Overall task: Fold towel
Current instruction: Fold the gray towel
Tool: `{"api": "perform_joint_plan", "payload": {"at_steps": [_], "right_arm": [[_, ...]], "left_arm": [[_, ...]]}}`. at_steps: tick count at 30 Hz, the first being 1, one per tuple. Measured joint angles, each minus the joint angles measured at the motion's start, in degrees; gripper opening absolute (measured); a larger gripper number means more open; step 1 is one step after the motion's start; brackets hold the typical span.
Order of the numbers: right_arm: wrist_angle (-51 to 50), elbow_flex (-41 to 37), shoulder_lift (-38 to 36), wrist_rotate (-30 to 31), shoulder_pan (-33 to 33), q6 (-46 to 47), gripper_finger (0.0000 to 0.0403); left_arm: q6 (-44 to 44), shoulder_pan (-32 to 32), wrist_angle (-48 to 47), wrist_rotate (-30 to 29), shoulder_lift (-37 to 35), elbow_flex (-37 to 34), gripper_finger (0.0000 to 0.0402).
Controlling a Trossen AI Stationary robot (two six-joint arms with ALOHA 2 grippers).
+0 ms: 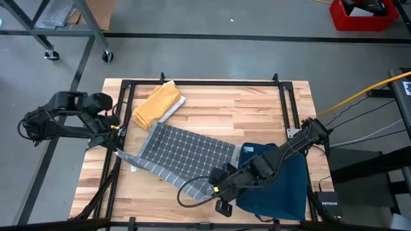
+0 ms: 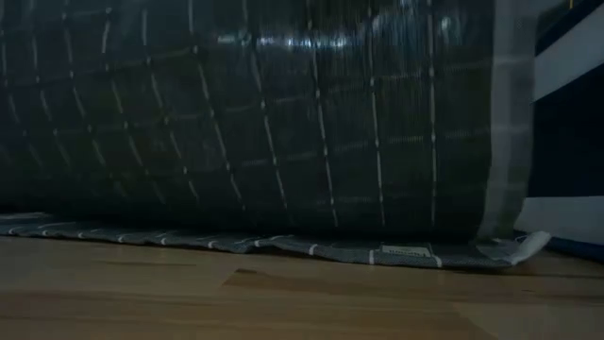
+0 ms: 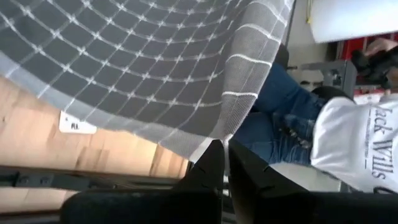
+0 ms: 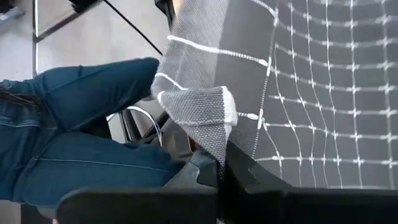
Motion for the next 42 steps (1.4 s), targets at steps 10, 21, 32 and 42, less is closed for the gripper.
{"api": "perform_joint_plan", "payload": {"at_steps": [10, 21, 32, 42], "right_arm": [[-2.5, 0.0, 1.7, 1.2, 0.3, 6.1, 0.0001], [-7.6, 0.0, 5.8, 3.6, 1.0, 14.3, 0.0001], [-26.3, 0.0, 5.6, 12.6, -1.8, 19.2, 0.0001], [-27.3, 0.0, 6.6, 14.9, -4.0, 12.3, 0.0001]], "left_arm": [[-0.8, -2.7, 0.8, -6.9, -1.1, -7.2, 0.0000], [-2.1, -2.7, 6.0, -18.8, -1.0, -15.0, 0.0000], [-4.2, -2.7, 11.0, -39.6, -1.0, -15.3, 0.0000], [-8.8, -2.7, 14.4, -40.5, -1.0, -24.1, 0.0003]]}}
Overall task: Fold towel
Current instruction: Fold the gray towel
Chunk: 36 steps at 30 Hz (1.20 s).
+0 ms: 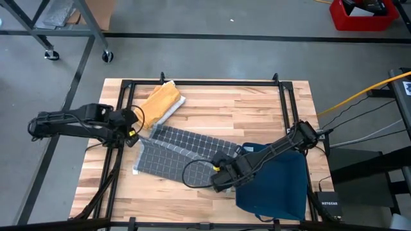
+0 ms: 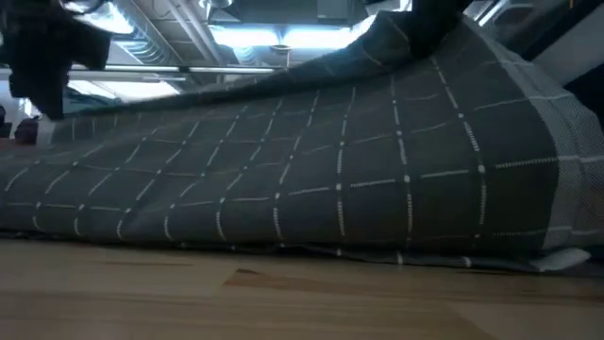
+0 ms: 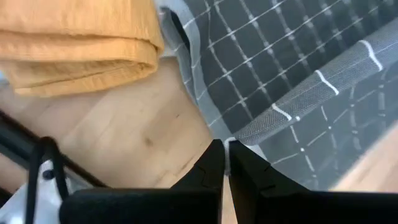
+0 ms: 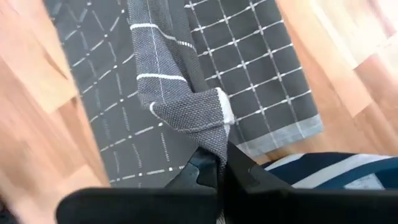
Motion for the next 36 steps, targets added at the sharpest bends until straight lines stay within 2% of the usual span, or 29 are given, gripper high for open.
{"api": "perform_joint_plan", "payload": {"at_steps": [3, 9, 13, 18, 26, 30, 36], "right_arm": [[-1.5, 0.0, 1.0, 0.7, 0.0, -1.1, 0.0001], [-5.4, 0.0, 4.2, 1.5, 0.0, -2.4, 0.0001], [-8.4, 0.0, 5.8, 5.7, 0.0, -2.4, 0.0002], [-9.7, -0.1, 6.4, 8.5, -0.2, -2.5, 0.0019], [-10.1, -0.1, 6.4, 6.6, -0.2, -5.3, 0.0049], [-10.1, -0.1, 6.4, 6.6, -0.2, -5.3, 0.0077], [-10.3, -0.1, 6.9, 6.9, -0.3, -5.1, 0.0135]], "left_arm": [[0.6, 0.0, 4.7, -1.0, -0.1, -3.3, 0.0002], [1.7, 0.0, 13.0, -9.7, 0.0, -6.5, 0.0002], [2.7, 0.0, 14.3, -14.9, 0.0, -6.8, 0.0002], [2.8, 0.0, 13.2, -15.4, 0.1, -6.8, 0.0003], [4.0, 0.0, 13.0, -15.1, 0.1, -6.8, 0.0006], [1.1, 0.0, 13.4, -15.1, 0.1, -6.8, 0.0032], [-4.2, 0.0, 13.7, -18.5, 0.1, -6.9, 0.0097]]}}
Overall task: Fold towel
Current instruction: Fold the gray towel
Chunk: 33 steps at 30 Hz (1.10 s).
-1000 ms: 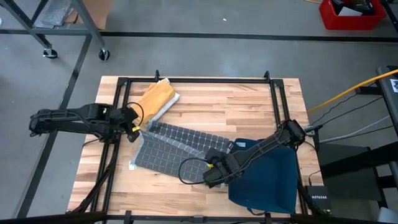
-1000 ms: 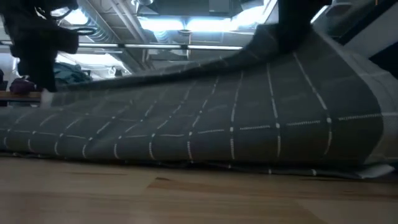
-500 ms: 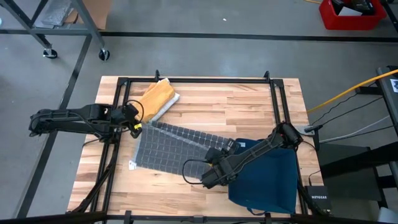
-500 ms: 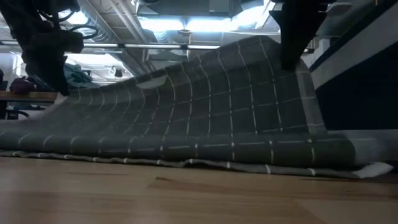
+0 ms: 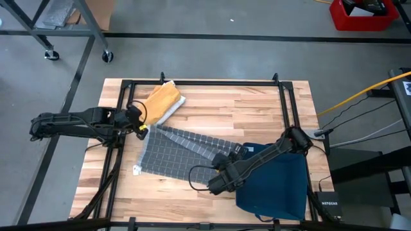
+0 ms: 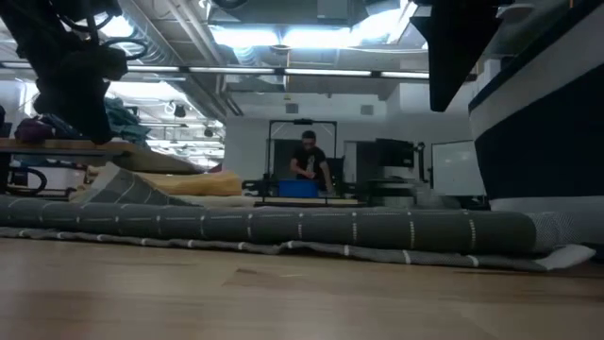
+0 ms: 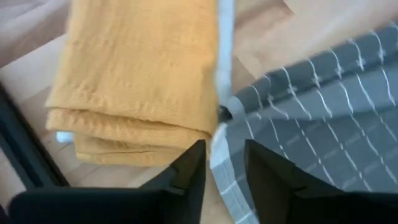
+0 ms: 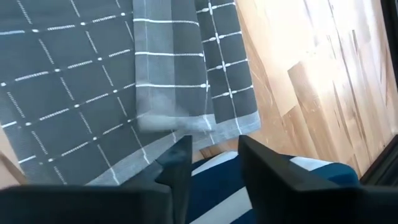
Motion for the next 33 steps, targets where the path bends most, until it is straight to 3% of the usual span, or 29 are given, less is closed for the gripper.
{"api": "perform_joint_plan", "payload": {"at_steps": [6, 13, 16, 25, 33], "right_arm": [[0.8, 0.0, 0.2, 0.1, -0.1, 0.3, 0.0172], [10.2, 0.0, 0.5, -7.4, 0.0, -7.1, 0.0174], [11.9, 0.0, 1.6, -7.3, 0.0, -10.8, 0.0174], [12.4, 0.0, 7.5, -14.2, -1.7, -13.9, 0.0175], [12.2, 0.0, 8.6, -14.1, -2.3, -13.9, 0.0175]], "left_arm": [[-3.8, 0.0, 1.5, 0.0, 0.0, 0.0, 0.0131], [4.6, 0.0, 7.6, 18.9, 0.0, 0.0, 0.0113], [8.1, -0.6, 6.7, 23.0, 0.0, 0.0, 0.0105], [4.5, -10.0, 8.1, 24.1, 0.0, -2.5, 0.0086], [-5.7, -19.9, 19.8, 24.3, 0.0, -11.5, 0.0066]]}}
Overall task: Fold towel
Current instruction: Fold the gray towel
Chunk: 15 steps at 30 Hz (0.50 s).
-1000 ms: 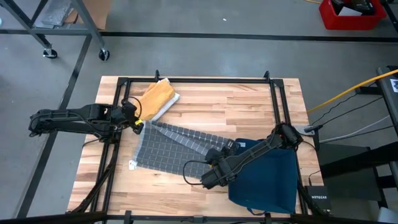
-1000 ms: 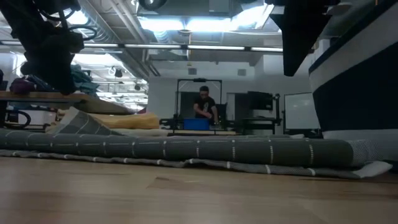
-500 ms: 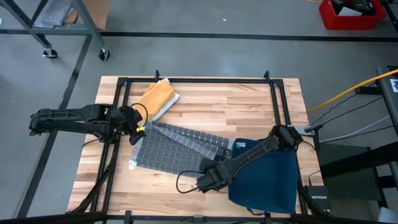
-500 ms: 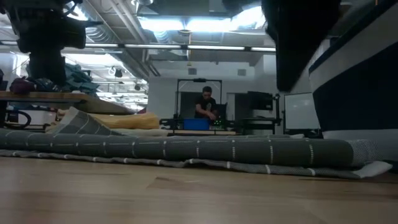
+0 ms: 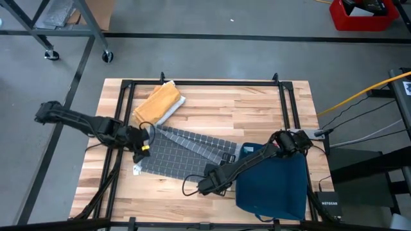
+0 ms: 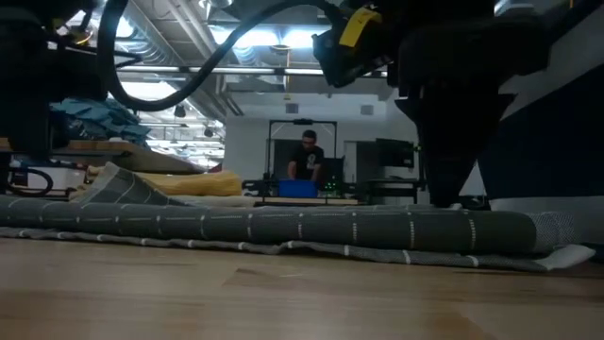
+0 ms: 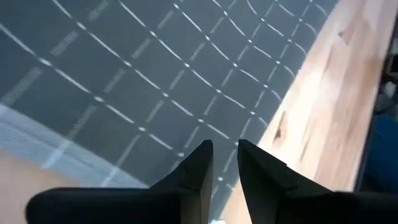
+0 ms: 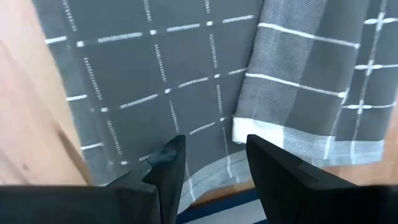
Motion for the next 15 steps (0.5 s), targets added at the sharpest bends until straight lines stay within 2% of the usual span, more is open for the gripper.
{"api": "perform_joint_plan", "payload": {"at_steps": [5, 9, 15], "right_arm": [[-0.7, -0.2, 0.1, 0.6, 0.0, 0.0, 0.0175], [-0.5, -1.5, 0.3, -1.1, 0.1, -0.1, 0.0175], [0.6, -3.2, 0.3, -1.9, 0.1, -0.6, 0.0175]], "left_arm": [[-4.4, -3.3, 7.5, -0.3, 0.6, -3.4, 0.0056], [-7.0, -5.1, 13.6, -0.3, 2.3, -5.8, 0.0050], [-5.2, -6.2, 15.1, -0.6, 5.7, -6.4, 0.0050]]}}
